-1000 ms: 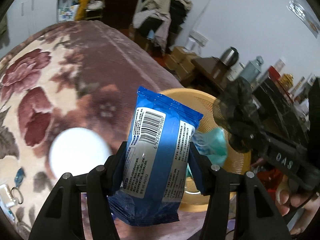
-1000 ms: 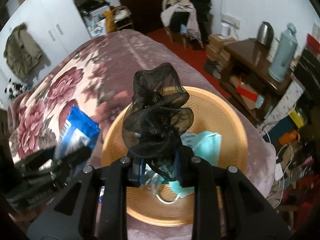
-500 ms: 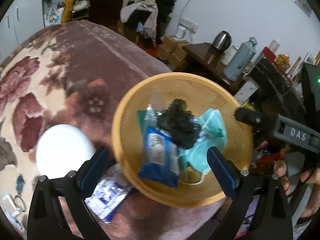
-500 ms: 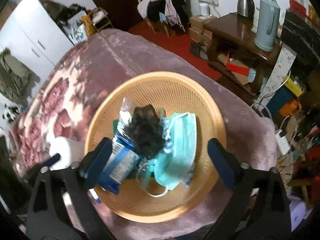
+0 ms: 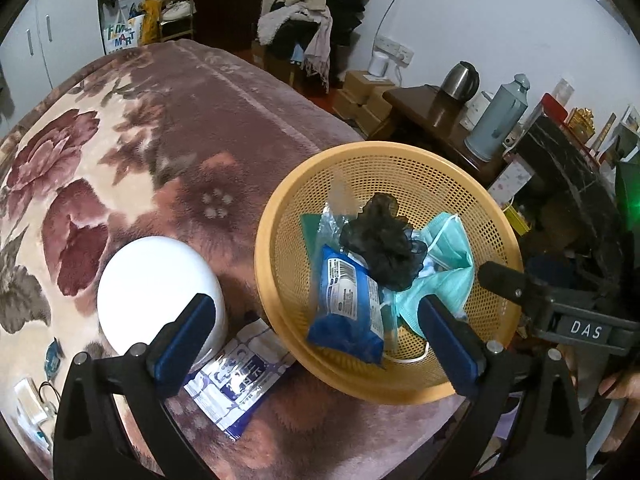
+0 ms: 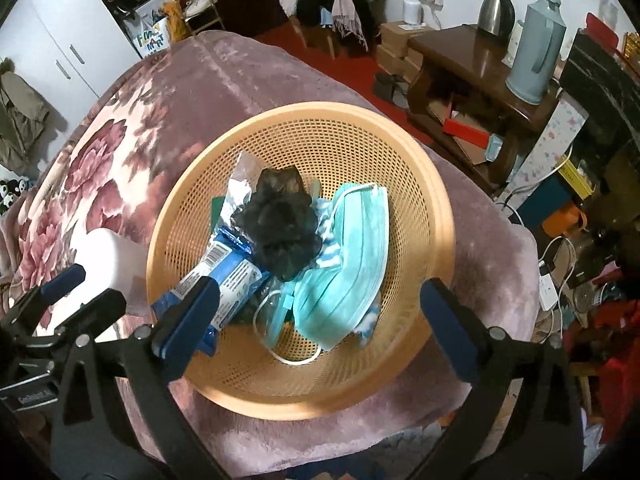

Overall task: Organize soft objects
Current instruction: 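Lower the wipe pack and scrunchie into the orange basket and open both tools, then move both tools back over the cotton swabs and small packets on the bedspread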

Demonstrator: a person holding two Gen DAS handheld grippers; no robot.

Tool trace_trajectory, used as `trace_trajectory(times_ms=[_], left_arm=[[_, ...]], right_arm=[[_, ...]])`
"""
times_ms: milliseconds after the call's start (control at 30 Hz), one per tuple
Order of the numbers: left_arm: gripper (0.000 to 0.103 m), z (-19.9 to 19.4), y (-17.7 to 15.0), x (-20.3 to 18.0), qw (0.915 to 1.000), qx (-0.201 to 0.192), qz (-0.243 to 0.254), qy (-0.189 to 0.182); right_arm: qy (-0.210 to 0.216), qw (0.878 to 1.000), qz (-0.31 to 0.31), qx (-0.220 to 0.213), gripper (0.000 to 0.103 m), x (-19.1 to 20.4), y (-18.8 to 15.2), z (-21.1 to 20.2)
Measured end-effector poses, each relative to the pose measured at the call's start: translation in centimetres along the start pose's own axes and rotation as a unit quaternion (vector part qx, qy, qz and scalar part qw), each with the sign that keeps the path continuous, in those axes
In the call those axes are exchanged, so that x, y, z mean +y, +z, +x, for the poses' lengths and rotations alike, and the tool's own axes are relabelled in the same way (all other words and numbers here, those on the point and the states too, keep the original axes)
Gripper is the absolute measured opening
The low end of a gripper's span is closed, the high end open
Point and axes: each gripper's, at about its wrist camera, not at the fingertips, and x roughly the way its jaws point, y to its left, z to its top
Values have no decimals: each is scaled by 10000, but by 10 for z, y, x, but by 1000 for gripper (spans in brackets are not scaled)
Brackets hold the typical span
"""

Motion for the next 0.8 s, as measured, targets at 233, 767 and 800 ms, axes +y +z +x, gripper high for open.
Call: trace_trajectory(times_ms=[233,767,800], left_arm=[[102,-2,-2,5,10000,-10,-45,-13],[102,-20,-1,37,9992,-181,-336,-73],[102,-22,-1,42,9990,-209,-386,-74]], right_arm=[[-28,10000,-29,6,101,4,-2,0],[-63,9995,-290,-91,102,38,5,-7],[-66,9994,-323,-105,102,42,6,-8]])
